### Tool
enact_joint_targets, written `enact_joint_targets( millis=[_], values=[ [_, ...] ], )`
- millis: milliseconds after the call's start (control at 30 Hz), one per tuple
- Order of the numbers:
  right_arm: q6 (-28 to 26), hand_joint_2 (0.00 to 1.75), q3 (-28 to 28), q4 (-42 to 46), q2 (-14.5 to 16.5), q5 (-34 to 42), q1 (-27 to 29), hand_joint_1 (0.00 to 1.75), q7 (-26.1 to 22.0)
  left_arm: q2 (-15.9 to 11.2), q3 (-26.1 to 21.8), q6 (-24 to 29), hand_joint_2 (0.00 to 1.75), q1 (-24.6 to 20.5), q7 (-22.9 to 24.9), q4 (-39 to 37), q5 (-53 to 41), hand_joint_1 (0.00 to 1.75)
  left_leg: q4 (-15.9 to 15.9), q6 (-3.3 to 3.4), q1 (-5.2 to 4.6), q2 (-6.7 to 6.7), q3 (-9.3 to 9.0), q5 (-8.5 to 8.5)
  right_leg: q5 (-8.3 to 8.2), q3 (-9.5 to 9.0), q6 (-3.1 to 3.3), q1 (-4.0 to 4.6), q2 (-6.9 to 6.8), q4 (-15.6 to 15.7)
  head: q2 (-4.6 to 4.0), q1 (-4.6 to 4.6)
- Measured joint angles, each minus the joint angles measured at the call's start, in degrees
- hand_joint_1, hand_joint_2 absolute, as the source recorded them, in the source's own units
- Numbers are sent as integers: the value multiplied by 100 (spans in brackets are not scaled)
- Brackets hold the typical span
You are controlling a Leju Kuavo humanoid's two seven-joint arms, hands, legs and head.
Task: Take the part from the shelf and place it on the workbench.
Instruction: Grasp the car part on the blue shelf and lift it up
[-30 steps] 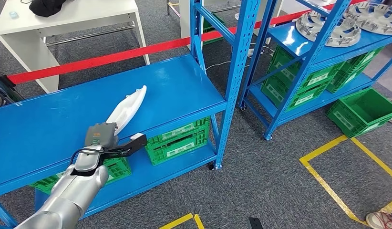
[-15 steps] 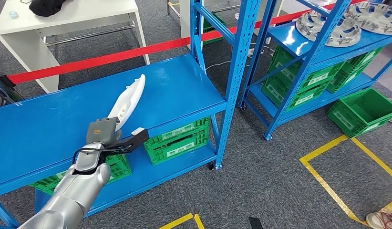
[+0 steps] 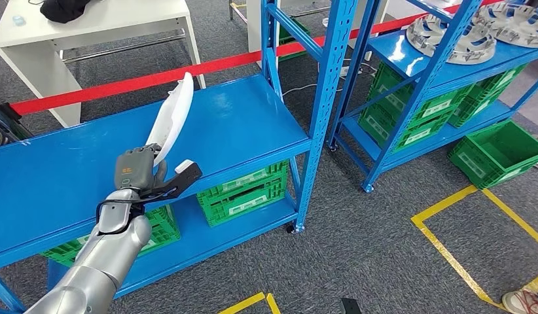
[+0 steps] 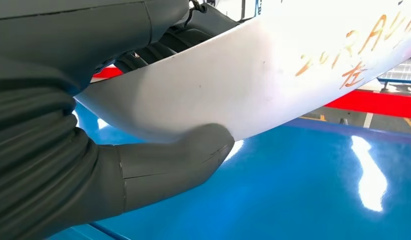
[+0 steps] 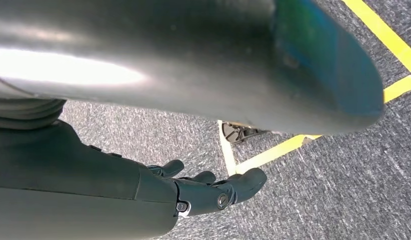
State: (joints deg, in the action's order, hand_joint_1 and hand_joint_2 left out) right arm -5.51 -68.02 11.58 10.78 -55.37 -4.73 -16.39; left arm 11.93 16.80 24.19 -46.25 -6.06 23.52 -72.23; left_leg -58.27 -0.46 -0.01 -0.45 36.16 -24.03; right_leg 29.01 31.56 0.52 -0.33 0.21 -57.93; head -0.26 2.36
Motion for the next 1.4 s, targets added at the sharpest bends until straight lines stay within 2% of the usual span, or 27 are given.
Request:
enact_joint_targets(
  millis=[300, 533, 800, 933, 1133, 1400],
  values=[
    [14, 0, 0, 0, 0, -41, 0, 0, -30, 24, -182, 6, 175, -136, -510, 317, 481, 175, 0, 0, 0, 0, 0, 0, 0, 0, 0, 0, 0, 0, 0, 0],
    [18, 0, -4, 0, 0, -49, 0, 0, -58, 26, -182, -96, 175, -178, -686, 806, 701, 175, 0, 0, 0, 0, 0, 0, 0, 1, 0, 0, 1, 0, 0, 0],
    [75, 0, -9, 0, 0, -41, 0, 0, -101, 32, -161, -529, 175, -183, -859, 1393, 1014, 175, 0, 0, 0, 1, 0, 0, 0, 1, 0, 0, 1, 0, 0, -1],
    [114, 0, -9, 0, 0, -46, 0, 0, -115, 20, -120, -983, 175, -179, -1073, 1690, 1429, 175, -1, 0, 0, 0, 1, 0, 0, 0, 0, -1, 0, 0, 0, 0],
    [115, 0, -9, 0, 0, -50, -1, 0, -108, -37, -23, -1449, 175, -177, -1091, 2115, 1800, 175, -5, 10, -13, -1, 2, -7, 0, 0, -5, -23, 0, 1, 0, -1],
    [111, 0, -33, 0, 0, -42, -7, 0, -102, -95, 119, -1591, 175, -184, -1054, 2321, 1994, 175, -40, 79, -65, 0, 7, -52, 20, -12, -68, -71, 0, 6, 0, -2]
  ],
)
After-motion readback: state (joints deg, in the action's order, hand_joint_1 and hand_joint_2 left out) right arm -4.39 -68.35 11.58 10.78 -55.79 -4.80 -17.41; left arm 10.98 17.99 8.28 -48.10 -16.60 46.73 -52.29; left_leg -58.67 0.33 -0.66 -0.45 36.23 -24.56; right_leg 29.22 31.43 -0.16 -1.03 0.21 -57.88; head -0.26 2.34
